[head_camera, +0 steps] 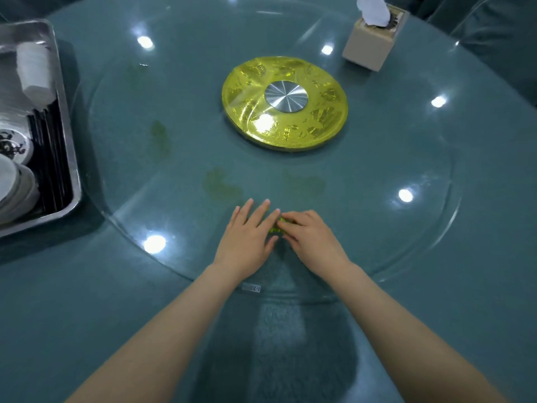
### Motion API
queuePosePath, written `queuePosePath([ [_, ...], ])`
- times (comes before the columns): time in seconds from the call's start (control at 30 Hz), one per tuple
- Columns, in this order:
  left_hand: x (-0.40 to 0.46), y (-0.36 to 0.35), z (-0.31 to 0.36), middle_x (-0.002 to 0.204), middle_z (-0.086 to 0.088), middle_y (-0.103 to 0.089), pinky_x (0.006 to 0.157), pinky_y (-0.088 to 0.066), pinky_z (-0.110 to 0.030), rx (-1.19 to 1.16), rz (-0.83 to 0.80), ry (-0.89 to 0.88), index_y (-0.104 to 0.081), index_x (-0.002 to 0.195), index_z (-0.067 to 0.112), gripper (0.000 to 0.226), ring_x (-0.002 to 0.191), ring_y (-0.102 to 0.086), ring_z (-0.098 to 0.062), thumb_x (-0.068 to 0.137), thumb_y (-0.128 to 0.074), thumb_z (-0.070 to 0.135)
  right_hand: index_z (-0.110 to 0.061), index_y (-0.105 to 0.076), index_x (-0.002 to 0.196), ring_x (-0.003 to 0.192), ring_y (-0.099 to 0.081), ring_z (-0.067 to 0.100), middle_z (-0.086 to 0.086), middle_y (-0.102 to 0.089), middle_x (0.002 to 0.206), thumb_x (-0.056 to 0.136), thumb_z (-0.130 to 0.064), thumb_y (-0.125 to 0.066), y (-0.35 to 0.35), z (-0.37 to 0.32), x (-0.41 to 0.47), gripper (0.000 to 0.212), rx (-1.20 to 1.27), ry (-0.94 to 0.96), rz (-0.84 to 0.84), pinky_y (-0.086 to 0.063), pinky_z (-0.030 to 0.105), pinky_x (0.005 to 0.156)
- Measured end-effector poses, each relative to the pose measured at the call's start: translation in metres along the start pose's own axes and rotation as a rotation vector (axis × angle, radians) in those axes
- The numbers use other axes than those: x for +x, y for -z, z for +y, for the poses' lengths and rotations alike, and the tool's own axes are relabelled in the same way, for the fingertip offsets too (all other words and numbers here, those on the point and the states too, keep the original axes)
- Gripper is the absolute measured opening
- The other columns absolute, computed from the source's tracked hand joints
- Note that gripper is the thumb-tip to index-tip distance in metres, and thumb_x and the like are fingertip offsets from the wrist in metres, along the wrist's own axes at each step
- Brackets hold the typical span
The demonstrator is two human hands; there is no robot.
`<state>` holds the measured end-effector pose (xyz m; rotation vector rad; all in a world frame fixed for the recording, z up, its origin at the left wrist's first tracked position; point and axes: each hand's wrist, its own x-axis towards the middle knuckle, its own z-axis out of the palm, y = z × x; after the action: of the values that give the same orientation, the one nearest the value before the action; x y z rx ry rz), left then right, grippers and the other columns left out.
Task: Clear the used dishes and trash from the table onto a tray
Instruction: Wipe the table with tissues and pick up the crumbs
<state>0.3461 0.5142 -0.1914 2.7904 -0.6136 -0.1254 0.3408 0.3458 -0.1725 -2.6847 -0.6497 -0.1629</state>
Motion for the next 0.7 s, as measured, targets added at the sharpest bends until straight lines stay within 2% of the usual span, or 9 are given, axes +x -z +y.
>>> queuePosePath([
  [0.07, -0.001, -0.002, 0.007, 0.128, -0.015, -0.06, 0.099, -0.046, -0.046, -0.027, 0.119, -0.066, -0.064, 0.122, 0.011, 0.045, 0.116, -0.056, -0.037, 0.08, -0.074, 0.023, -0.005, -0.076, 0.093, 0.072, -0.065, 0.033, 0.011, -0.072, 0.093, 0.067, 0.0, -0.08, 0.001, 0.001, -0.007, 0.026, 0.036, -0.029, 0.029, -0.057, 0.035, 0.068],
  [0.1, -0.001, -0.003, 0.009, 0.117, -0.015, -0.066, 0.09, -0.052, -0.041, -0.031, 0.179, -0.091, -0.07, 0.112, 0.01, 0.041, 0.104, -0.063, -0.034, 0.074, -0.079, 0.02, -0.004, -0.076, 0.091, 0.071, -0.065, 0.033, 0.011, -0.073, 0.091, 0.068, 0.0, -0.08, 0.002, 0.003, -0.011, 0.024, 0.048, -0.045, 0.038, -0.057, 0.036, 0.067],
  [0.17, 0.001, -0.004, 0.012, 0.102, -0.013, -0.07, 0.075, -0.057, -0.035, -0.06, 0.225, -0.12, -0.075, 0.096, 0.01, 0.032, 0.084, -0.066, -0.031, 0.066, -0.085, 0.015, -0.004, -0.076, 0.088, 0.07, -0.066, 0.033, 0.011, -0.073, 0.089, 0.066, 0.001, -0.082, 0.003, 0.005, -0.017, 0.023, 0.055, -0.065, 0.045, -0.058, 0.037, 0.068],
  [0.23, 0.004, -0.003, 0.015, 0.093, -0.014, -0.07, 0.066, -0.057, -0.036, -0.127, 0.204, -0.113, -0.076, 0.087, 0.009, 0.024, 0.074, -0.064, -0.033, 0.065, -0.084, 0.008, -0.003, -0.076, 0.087, 0.071, -0.068, 0.032, 0.013, -0.073, 0.089, 0.063, 0.002, -0.084, 0.004, 0.006, -0.022, 0.026, 0.049, -0.064, 0.046, -0.057, 0.037, 0.071],
  [0.33, 0.005, 0.0, 0.02, 0.088, -0.014, -0.067, 0.061, -0.052, -0.035, -0.217, 0.177, -0.03, -0.075, 0.082, 0.008, 0.013, 0.072, -0.062, -0.035, 0.071, -0.076, 0.002, -0.004, -0.074, 0.094, 0.083, -0.067, 0.031, 0.012, -0.072, 0.095, 0.069, -0.001, -0.08, 0.006, 0.005, -0.023, 0.025, 0.09, -0.162, 0.018, -0.05, 0.032, 0.081],
  [0.47, 0.005, 0.003, 0.027, 0.093, -0.011, -0.061, 0.066, -0.037, -0.03, -0.284, 0.161, 0.11, -0.072, 0.089, 0.008, 0.01, 0.083, -0.06, -0.031, 0.085, -0.063, 0.007, -0.013, -0.061, 0.126, 0.102, -0.054, 0.028, 0.006, -0.066, 0.113, 0.086, -0.008, -0.064, 0.004, 0.003, -0.019, 0.04, 0.161, -0.397, -0.019, -0.034, 0.024, 0.088],
  [0.6, -0.006, 0.005, 0.03, 0.097, -0.011, -0.063, 0.069, -0.036, -0.026, -0.304, 0.184, 0.144, -0.073, 0.094, 0.007, 0.013, 0.087, -0.061, -0.028, 0.084, -0.066, 0.008, -0.014, -0.058, 0.13, 0.104, -0.047, 0.031, 0.008, -0.057, 0.116, 0.088, -0.003, -0.054, 0.005, -0.001, -0.02, 0.044, 0.159, -0.404, -0.089, -0.033, 0.025, 0.093],
  [0.7, -0.015, 0.005, 0.029, 0.098, -0.013, -0.063, 0.077, -0.041, -0.029, -0.291, 0.191, 0.105, -0.071, 0.103, 0.004, 0.022, 0.088, -0.059, -0.032, 0.082, -0.069, 0.006, -0.016, -0.052, 0.135, 0.109, -0.042, 0.028, 0.005, -0.051, 0.12, 0.088, -0.011, -0.054, 0.006, -0.005, -0.022, 0.047, 0.134, -0.382, -0.158, -0.032, 0.026, 0.097],
])
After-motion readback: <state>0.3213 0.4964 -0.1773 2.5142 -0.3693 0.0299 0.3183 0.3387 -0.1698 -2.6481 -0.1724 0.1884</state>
